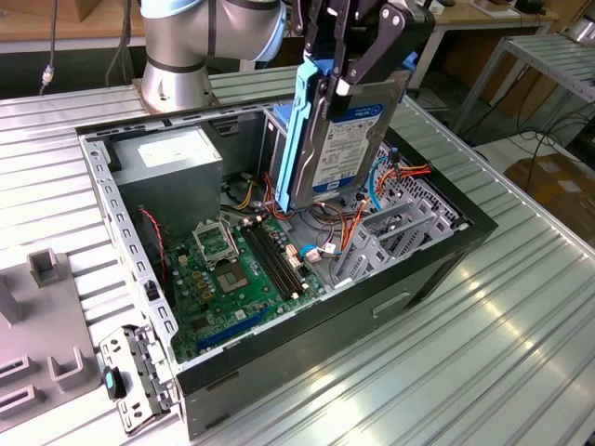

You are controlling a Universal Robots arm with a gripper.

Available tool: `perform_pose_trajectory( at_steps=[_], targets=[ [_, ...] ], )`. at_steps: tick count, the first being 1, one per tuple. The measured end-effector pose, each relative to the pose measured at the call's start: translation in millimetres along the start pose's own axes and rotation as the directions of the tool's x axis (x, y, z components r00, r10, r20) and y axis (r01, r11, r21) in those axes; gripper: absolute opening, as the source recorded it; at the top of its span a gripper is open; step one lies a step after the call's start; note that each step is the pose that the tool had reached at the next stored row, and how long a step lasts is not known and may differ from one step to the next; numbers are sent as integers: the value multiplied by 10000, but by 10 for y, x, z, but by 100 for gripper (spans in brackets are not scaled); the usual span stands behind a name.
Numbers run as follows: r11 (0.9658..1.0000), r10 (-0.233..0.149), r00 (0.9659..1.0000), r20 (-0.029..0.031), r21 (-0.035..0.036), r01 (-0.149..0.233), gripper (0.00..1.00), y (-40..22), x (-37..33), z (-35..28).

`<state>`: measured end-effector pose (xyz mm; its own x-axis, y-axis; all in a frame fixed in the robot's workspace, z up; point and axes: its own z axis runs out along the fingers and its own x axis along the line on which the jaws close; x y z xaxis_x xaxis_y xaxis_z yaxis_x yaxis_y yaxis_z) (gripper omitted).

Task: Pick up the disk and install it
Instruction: 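Insert the disk into the insertion slot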

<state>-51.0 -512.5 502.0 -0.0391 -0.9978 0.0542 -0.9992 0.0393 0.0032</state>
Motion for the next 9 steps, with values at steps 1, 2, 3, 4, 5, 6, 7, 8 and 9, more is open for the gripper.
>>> perform_pose_trajectory(
  at_steps=[1, 2, 3, 4, 5, 6, 7, 8, 9],
  targets=[
    [10000, 1, 10000, -2, 0, -1, 37, 0, 5, 1],
    [10000, 2, 10000, -2, 0, -2, 37, 0, 5, 1],
    [10000, 0, 10000, -4, 0, 0, 37, -1, 5, 1],
    [10000, 0, 10000, -4, 0, 0, 37, -1, 7, 1],
    [10000, 0, 10000, -3, 0, 0, 37, -1, 8, 1],
    [10000, 0, 10000, -4, 0, 0, 37, -1, 8, 1],
    [10000, 1, 10000, -4, 0, -1, 37, -1, 8, 1],
    [10000, 0, 10000, -4, 0, 0, 37, -1, 8, 1],
    [10000, 0, 10000, -4, 0, 0, 37, -1, 8, 1]
  ],
)
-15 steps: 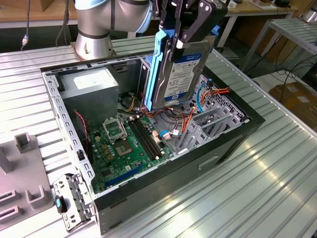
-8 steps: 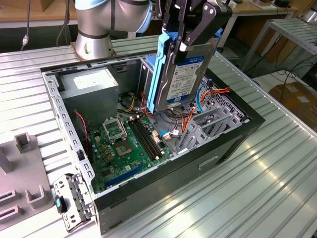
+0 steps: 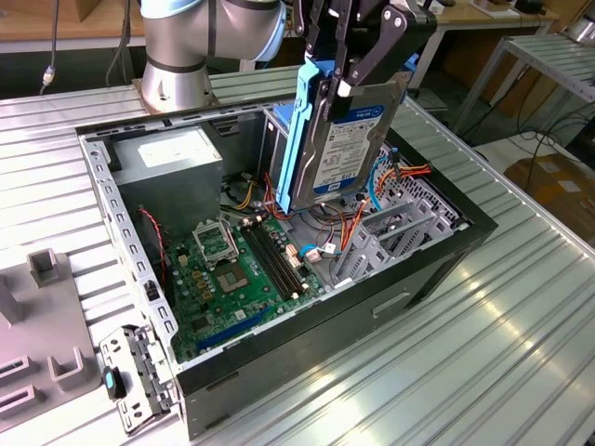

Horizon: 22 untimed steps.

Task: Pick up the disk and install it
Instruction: 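Insert the disk into the insertion slot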

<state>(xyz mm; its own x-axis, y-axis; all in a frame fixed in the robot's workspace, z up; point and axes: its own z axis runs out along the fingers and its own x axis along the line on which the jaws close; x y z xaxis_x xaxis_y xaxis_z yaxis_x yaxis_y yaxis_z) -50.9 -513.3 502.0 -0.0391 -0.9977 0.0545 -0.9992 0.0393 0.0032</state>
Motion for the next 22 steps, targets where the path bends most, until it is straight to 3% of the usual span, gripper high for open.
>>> perform_pose_trajectory(
  at_steps=[9, 14, 17, 22],
  targets=[
    [10000, -1, 10000, 0, 0, 1, 37, -1, 9, 0],
    [10000, 0, 10000, -8, 1, 0, 37, -10, 86, 12],
    [10000, 2, 10000, -9, 0, -2, 37, -67, 92, 20],
    [10000, 1, 10000, -7, 0, -1, 37, -230, 103, 48]
  ],
)
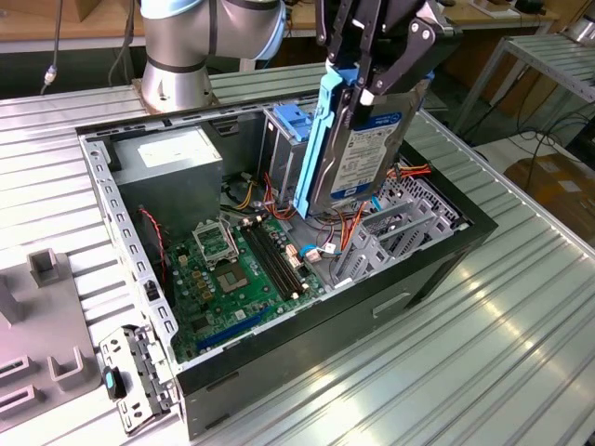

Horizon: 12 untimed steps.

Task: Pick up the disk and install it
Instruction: 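Insert the disk into the insertion slot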

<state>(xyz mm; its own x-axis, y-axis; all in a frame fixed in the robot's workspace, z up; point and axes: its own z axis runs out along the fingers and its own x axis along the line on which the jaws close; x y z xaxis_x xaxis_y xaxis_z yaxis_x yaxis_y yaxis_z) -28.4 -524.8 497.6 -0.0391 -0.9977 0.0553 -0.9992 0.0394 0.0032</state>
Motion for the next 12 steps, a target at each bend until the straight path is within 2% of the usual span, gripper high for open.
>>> perform_pose_trajectory(
  at_steps=[1, 2, 12],
  targets=[
    [10000, -1, 10000, -2, 0, 1, 37, -63, 9, 12],
    [10000, -1, 10000, -1, -1, 1, 37, -98, 15, 21],
    [10000, -1, 10000, 0, 0, 1, 37, -371, 57, 82]
  ],
)
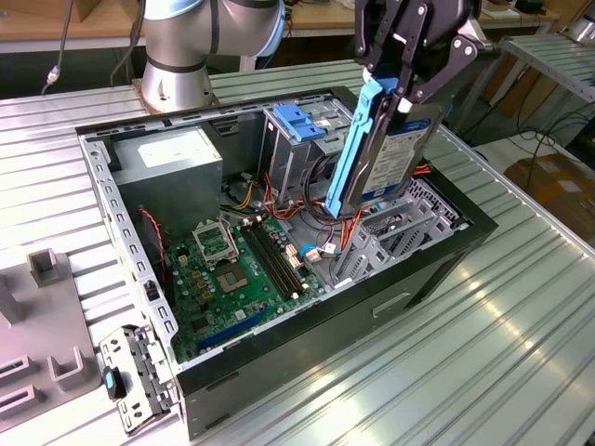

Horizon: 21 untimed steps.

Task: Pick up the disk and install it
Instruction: 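Insert the disk into the insertion slot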

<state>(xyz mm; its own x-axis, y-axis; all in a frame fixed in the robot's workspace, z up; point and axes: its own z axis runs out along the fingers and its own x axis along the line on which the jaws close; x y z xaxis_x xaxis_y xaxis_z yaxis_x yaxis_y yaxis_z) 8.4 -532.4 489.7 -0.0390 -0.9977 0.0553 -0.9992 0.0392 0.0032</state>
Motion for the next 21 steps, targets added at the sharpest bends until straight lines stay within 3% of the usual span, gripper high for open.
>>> perform_pose_trajectory(
  at_steps=[12, 21],
  targets=[
    [10000, 1, 10000, 0, 0, -1, 37, -259, 80, 72],
    [10000, 0, 10000, -1, 0, 0, 37, -436, 94, 106]
  ],
)
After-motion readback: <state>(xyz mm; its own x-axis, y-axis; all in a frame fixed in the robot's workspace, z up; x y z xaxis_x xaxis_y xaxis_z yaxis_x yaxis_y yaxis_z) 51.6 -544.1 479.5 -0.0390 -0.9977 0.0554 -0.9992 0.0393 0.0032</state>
